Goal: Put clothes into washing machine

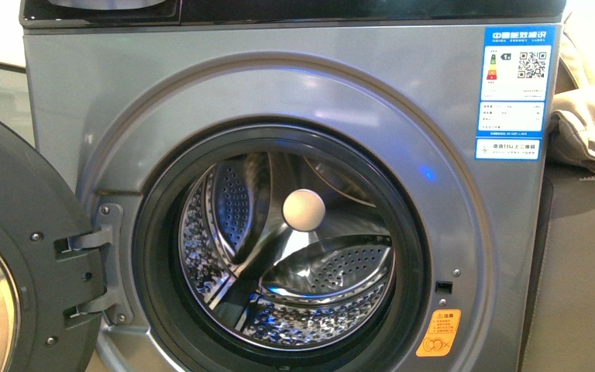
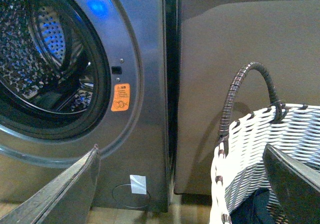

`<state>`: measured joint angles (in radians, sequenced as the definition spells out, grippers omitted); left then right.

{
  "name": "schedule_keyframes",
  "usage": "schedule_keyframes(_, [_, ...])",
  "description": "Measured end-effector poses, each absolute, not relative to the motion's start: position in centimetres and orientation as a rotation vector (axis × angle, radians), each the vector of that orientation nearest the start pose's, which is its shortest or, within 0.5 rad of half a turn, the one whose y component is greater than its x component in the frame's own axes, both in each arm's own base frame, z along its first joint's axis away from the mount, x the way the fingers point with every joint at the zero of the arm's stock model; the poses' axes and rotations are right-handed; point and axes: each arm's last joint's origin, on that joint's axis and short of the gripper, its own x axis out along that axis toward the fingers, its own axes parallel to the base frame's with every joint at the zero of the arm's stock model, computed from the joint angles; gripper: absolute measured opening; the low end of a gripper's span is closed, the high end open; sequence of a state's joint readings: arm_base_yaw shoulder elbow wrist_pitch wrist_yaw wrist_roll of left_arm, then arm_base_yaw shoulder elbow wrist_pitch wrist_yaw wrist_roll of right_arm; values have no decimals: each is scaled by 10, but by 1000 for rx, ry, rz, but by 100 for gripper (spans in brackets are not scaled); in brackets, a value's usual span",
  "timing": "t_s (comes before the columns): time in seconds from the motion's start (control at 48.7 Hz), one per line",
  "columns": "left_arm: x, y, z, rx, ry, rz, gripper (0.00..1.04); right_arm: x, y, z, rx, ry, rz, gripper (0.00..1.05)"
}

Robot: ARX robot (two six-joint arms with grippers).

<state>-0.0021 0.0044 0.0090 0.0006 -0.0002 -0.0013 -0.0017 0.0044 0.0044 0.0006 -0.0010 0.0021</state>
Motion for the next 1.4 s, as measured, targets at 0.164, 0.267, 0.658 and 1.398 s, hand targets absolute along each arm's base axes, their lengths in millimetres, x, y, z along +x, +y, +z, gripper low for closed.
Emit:
schedule_keyframes(0.164, [97, 0, 166, -1, -5, -2, 98, 98, 0, 165, 2, -1, -1, 97])
schedule_keyframes(0.267, [97, 0, 166, -1, -5, -2, 98, 98, 0, 165, 2, -1, -1, 97])
schedule_keyframes(0.658, [97, 0, 166, -1, -6, -2, 98, 115, -42, 190, 111, -199, 81, 97])
schedule_keyframes(1.398, [97, 0, 166, -1, -6, -2, 98, 202, -176, 127, 273, 274, -239, 97])
